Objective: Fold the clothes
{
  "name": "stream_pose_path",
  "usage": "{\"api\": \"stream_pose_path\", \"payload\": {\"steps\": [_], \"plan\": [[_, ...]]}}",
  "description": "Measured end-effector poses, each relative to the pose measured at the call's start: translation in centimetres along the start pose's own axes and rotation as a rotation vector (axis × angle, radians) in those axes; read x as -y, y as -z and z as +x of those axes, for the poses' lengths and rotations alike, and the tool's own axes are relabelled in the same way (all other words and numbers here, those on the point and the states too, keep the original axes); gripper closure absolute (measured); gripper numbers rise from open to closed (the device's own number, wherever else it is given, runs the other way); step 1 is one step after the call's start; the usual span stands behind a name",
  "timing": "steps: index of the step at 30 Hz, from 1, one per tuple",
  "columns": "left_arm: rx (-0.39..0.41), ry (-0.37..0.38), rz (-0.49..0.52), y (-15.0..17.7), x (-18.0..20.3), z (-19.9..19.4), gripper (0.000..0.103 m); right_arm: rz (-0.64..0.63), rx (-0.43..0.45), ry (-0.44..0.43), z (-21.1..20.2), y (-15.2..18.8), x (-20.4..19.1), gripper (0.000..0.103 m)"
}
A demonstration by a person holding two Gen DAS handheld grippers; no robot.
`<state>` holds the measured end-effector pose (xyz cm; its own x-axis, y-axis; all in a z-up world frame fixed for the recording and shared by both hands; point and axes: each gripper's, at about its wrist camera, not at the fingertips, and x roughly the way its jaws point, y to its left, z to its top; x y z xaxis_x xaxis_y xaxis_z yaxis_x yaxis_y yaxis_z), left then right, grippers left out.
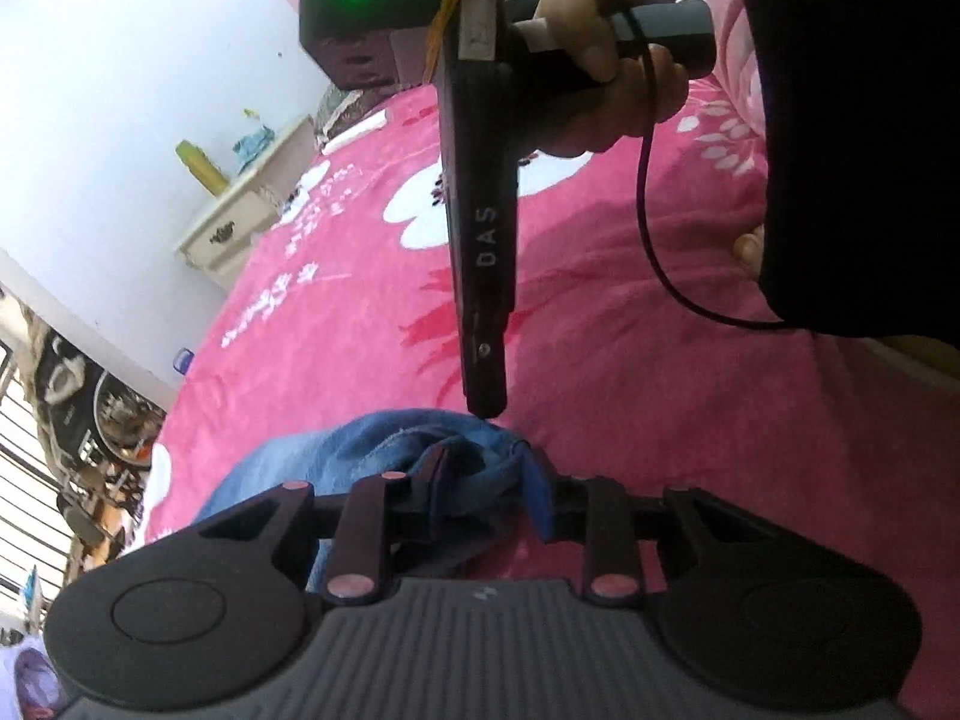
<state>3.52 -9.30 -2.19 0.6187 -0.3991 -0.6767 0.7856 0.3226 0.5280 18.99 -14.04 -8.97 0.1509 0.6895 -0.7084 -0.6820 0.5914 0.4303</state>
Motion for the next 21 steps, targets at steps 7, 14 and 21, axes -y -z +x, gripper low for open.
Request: {"api": "stream_pose_path", "payload": {"steps": [7, 14, 21], "plan": [[0.058, -0.025, 0.042, -0.7, 1.0, -0.2, 0.065, -0.033, -0.038, 0.034, 1.2, 0.5, -0.1, 0.095], [-0.037, 0.006, 0.038, 0.6, 1.3, 1.2, 0.064, 0.077, -0.040, 0.038, 1.6, 0.7, 2.0, 0.095], [-0.074, 0.007, 0.040, 1.7, 1.5, 1.0, 0.063, 0.085, 0.010, 0.005, 0.3, 0.5, 1.7, 0.094]]}}
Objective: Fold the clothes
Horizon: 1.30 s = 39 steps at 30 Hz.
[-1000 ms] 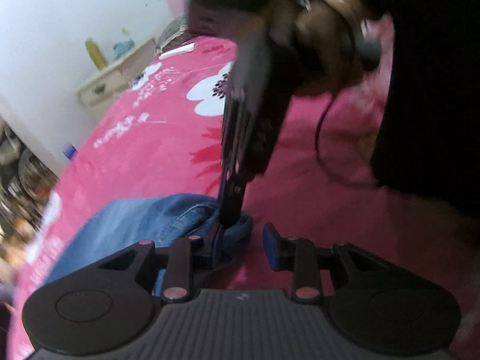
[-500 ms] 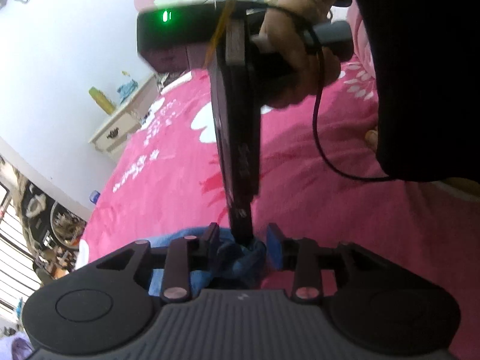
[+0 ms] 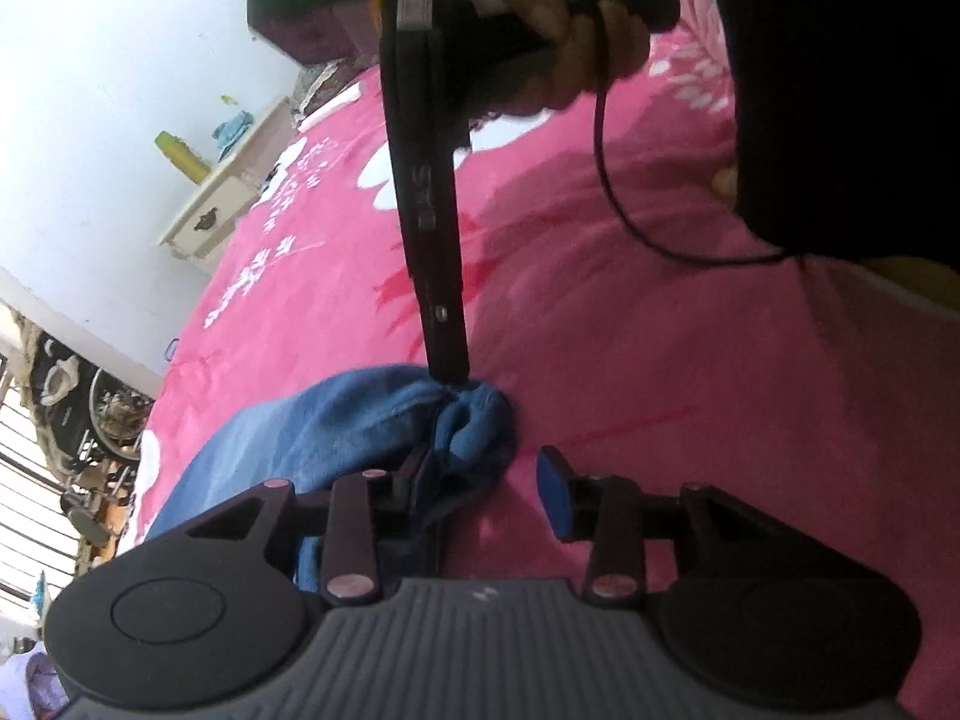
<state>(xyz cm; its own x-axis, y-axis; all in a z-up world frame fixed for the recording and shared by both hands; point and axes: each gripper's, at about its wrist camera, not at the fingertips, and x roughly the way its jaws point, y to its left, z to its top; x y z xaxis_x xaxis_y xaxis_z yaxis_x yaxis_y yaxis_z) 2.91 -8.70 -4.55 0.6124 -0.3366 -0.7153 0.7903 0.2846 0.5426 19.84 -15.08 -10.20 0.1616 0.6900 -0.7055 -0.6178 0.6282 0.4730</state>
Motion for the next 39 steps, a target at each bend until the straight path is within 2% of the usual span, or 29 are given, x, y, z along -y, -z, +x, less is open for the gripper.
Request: {"api": "stream_pose_path", "payload": {"steps": [7, 9, 11, 13, 20, 24, 26, 29, 34, 35, 36, 39], "plan": [[-0.016, -0.019, -0.038, -0.1, -1.1, 0.6, 0.063, -0.084, -0.008, -0.027, -0.3, -0.3, -1.5, 0.090], [-0.014, -0.025, -0.041, -0.1, -1.2, 0.6, 0.063, -0.085, -0.011, -0.043, -0.7, -0.4, -1.3, 0.077], [-0.024, -0.030, -0.042, -0.1, -1.2, 0.8, 0.063, -0.089, -0.012, -0.069, -1.2, -0.3, -1.2, 0.068], [-0.045, -0.041, -0.036, 0.1, -1.0, 1.1, 0.063, -0.107, -0.009, -0.069, -1.2, -0.3, -1.7, 0.067], [-0.060, -0.042, -0.043, 0.4, -1.2, 2.0, 0.063, -0.057, -0.063, -0.107, -0.5, -0.3, -1.9, 0.067], [-0.061, -0.036, -0.056, 0.5, -1.4, 1.9, 0.063, 0.003, -0.041, -0.101, -0.7, -0.5, -1.6, 0.067], [-0.063, -0.036, -0.052, 0.4, -1.4, 2.1, 0.062, 0.026, -0.021, -0.063, -0.1, -0.5, -1.6, 0.068], [-0.066, -0.038, -0.041, 0.5, -1.3, 2.3, 0.061, 0.045, 0.001, 0.000, 1.0, -0.4, -1.9, 0.076], [-0.082, -0.026, -0.072, 0.5, -1.7, 2.8, 0.060, 0.099, 0.044, 0.081, 2.1, 0.0, -2.3, 0.080], [-0.083, -0.025, -0.074, 0.5, -1.7, 2.9, 0.060, 0.112, 0.046, 0.081, 2.1, 0.0, -2.4, 0.086], [-0.081, -0.027, -0.073, 0.6, -1.8, 2.9, 0.059, 0.128, 0.047, 0.073, 2.1, 0.0, -2.4, 0.087], [-0.066, -0.046, -0.051, 0.7, -1.5, 2.7, 0.056, 0.302, 0.042, -0.049, 1.3, -0.1, 0.2, 0.091]]}}
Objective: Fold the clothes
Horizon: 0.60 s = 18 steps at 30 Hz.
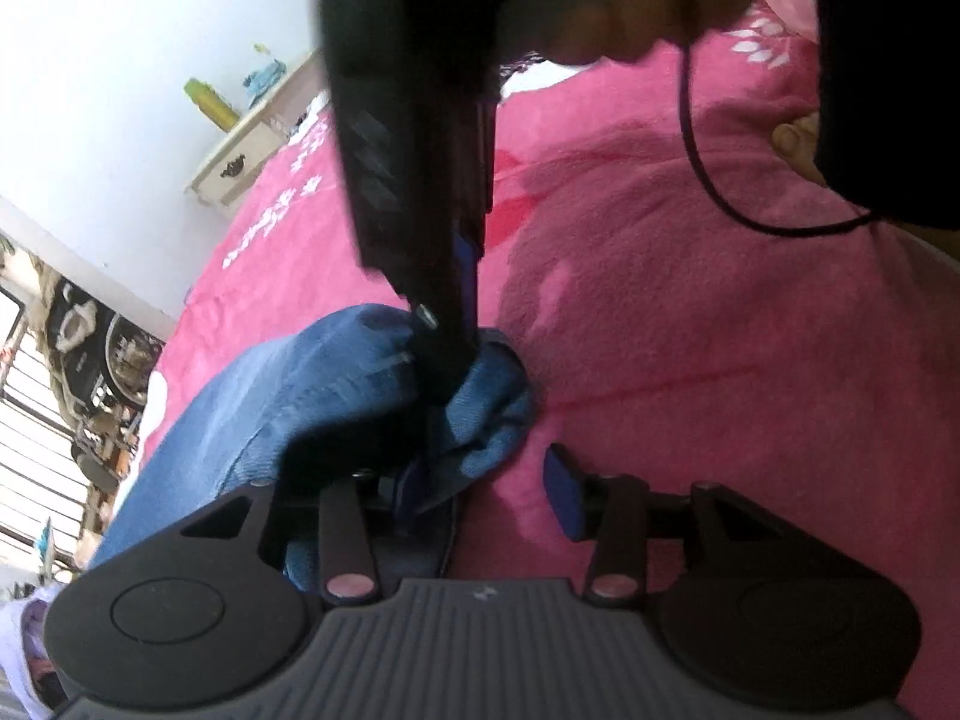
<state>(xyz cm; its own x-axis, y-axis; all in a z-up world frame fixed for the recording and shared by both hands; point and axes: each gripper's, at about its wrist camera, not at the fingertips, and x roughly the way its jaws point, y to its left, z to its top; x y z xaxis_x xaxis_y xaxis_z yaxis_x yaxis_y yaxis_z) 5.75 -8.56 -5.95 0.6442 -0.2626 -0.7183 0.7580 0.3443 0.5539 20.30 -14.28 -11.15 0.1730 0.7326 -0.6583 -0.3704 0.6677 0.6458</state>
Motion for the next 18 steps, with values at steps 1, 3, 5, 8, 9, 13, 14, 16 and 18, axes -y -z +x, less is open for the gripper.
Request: {"api": "stream_pose_path", "payload": {"steps": [1, 3, 5, 8, 9, 13, 14, 16, 18], "plan": [[0.006, -0.009, 0.012, 0.1, 0.1, -0.1, 0.056, 0.062, -0.001, -0.041, -0.3, -0.1, 0.9, 0.091], [0.012, -0.023, 0.026, 0.1, 0.2, -0.1, 0.054, 0.158, 0.006, -0.110, -0.9, -0.1, 2.3, 0.094], [0.017, -0.026, 0.020, 0.2, 0.1, -0.2, 0.053, 0.231, 0.014, -0.169, -1.5, 0.0, 3.3, 0.095], [0.024, -0.030, 0.024, 0.4, 0.5, -0.6, 0.052, 0.350, 0.018, -0.243, -1.7, 0.3, 5.1, 0.096], [0.025, -0.030, 0.025, 0.4, 0.5, -0.6, 0.051, 0.400, 0.017, -0.274, -1.6, 0.5, 5.7, 0.096], [0.029, -0.034, 0.033, 0.5, 0.6, -0.8, 0.051, 0.543, 0.014, -0.390, -1.4, 1.6, 7.9, 0.096], [0.027, -0.031, 0.034, 0.6, 0.7, -0.8, 0.051, 0.539, 0.013, -0.407, -1.5, 1.7, 8.0, 0.099], [0.026, -0.022, 0.023, 0.5, 0.5, -0.9, 0.051, 0.496, 0.013, -0.427, -2.0, 1.6, 7.7, 0.099], [0.023, -0.016, 0.021, 0.5, 0.4, -0.9, 0.051, 0.447, 0.014, -0.413, -2.5, 1.3, 7.1, 0.102]]}}
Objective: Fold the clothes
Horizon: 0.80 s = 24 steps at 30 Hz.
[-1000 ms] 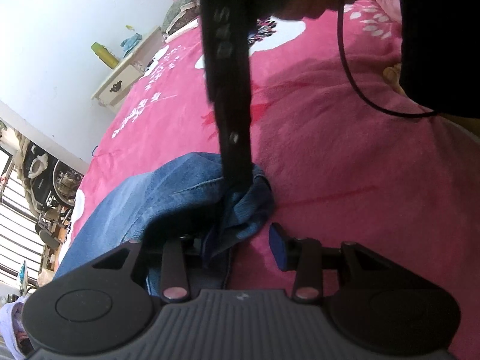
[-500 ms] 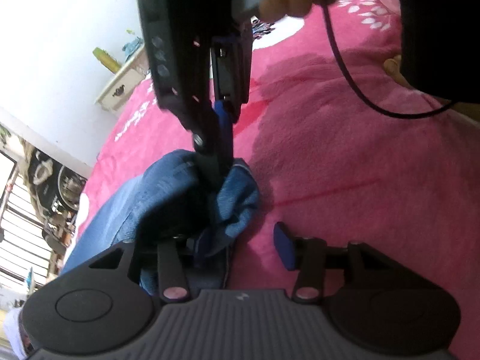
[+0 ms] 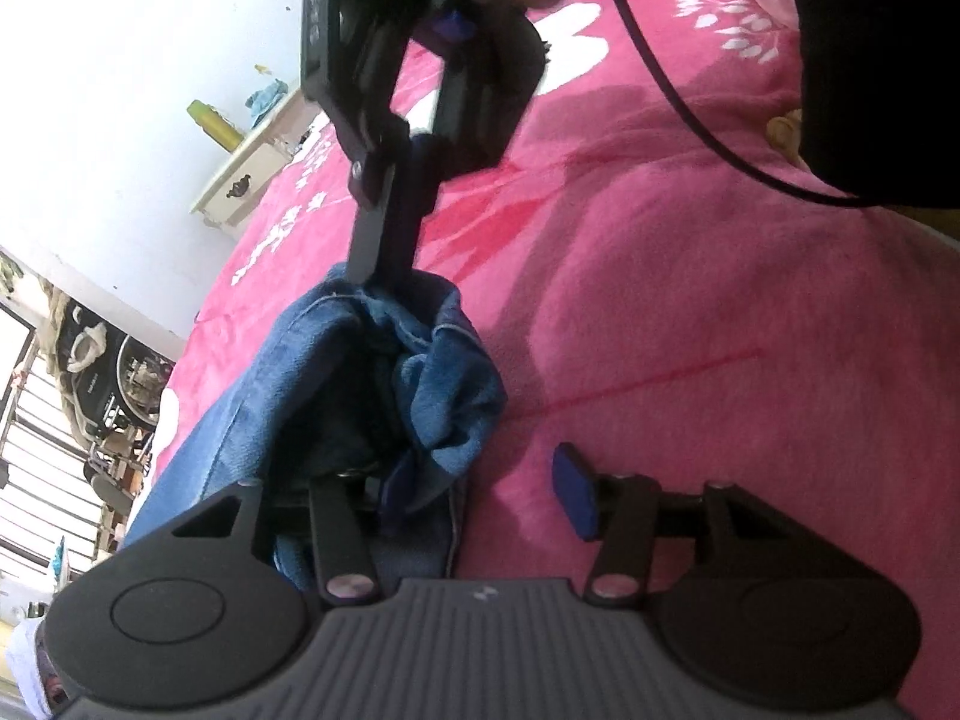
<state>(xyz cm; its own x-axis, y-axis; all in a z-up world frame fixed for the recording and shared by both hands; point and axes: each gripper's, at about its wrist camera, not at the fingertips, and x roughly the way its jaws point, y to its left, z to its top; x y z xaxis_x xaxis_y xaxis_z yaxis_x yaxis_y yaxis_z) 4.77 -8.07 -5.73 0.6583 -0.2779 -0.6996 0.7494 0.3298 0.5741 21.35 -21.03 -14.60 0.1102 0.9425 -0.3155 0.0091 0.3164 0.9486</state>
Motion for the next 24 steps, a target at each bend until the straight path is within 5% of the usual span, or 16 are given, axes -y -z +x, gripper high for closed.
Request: {"api": "stream_pose_path", "payload": {"steps": [7, 11, 16, 20, 24], "plan": [[-0.008, 0.014, -0.012, 0.2, -0.5, 0.1, 0.053, -0.139, 0.000, 0.083, -0.9, -0.1, -2.0, 0.099], [-0.007, 0.011, -0.008, 0.2, -0.3, -0.1, 0.053, -0.401, -0.037, 0.271, 0.3, 1.2, -5.2, 0.097], [-0.006, 0.007, -0.015, 0.1, 0.3, 0.1, 0.052, -0.750, -0.062, 0.400, 2.6, 4.2, -9.0, 0.081], [-0.001, 0.007, -0.027, 0.0, 0.2, 0.0, 0.052, -1.114, -0.007, 0.573, 4.4, 7.6, -11.6, 0.078], [0.012, 0.003, -0.032, 0.1, 0.2, -0.1, 0.052, -1.398, -0.013, 0.643, 6.2, 11.0, -12.5, 0.075]]}}
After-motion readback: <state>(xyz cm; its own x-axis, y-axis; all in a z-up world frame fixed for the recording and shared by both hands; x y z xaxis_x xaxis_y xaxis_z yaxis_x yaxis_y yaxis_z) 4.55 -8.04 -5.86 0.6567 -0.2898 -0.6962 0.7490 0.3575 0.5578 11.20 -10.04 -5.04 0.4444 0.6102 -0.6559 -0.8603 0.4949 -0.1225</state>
